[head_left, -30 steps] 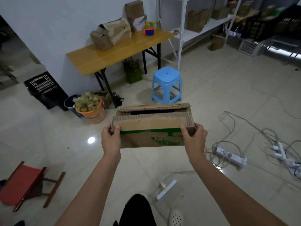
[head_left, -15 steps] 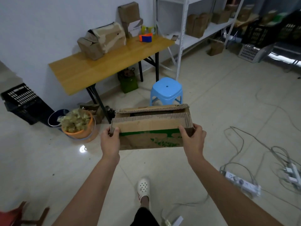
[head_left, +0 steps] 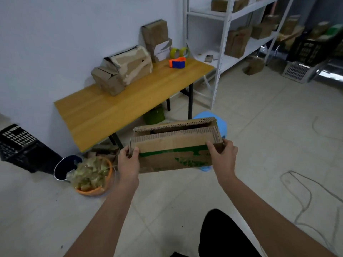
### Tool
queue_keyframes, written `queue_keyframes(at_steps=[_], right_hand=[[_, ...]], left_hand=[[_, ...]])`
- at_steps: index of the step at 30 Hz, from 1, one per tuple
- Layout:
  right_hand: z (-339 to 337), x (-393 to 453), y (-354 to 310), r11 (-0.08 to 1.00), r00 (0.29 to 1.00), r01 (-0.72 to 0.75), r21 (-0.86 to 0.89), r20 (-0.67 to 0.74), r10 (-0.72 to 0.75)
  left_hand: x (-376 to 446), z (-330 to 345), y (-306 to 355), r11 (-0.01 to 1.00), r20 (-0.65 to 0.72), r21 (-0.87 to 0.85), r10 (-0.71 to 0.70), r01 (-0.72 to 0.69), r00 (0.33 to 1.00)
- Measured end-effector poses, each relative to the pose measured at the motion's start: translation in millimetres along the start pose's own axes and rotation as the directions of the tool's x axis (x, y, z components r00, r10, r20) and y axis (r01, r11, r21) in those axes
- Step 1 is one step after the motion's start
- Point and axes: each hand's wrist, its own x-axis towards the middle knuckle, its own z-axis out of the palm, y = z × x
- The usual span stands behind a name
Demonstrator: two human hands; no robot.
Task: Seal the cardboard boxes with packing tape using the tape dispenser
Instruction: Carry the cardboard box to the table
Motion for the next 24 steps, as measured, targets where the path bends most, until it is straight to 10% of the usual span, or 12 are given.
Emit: queue_keyframes(at_steps=[24], right_hand=[[217.6,449.2,-102.9,0.995,0.982,0.043,-0.088,0.186,-0.026]], left_hand=[[356.4,252.4,126.1,0.996,-0.125,0.022,-0.084,0.088,0.989]])
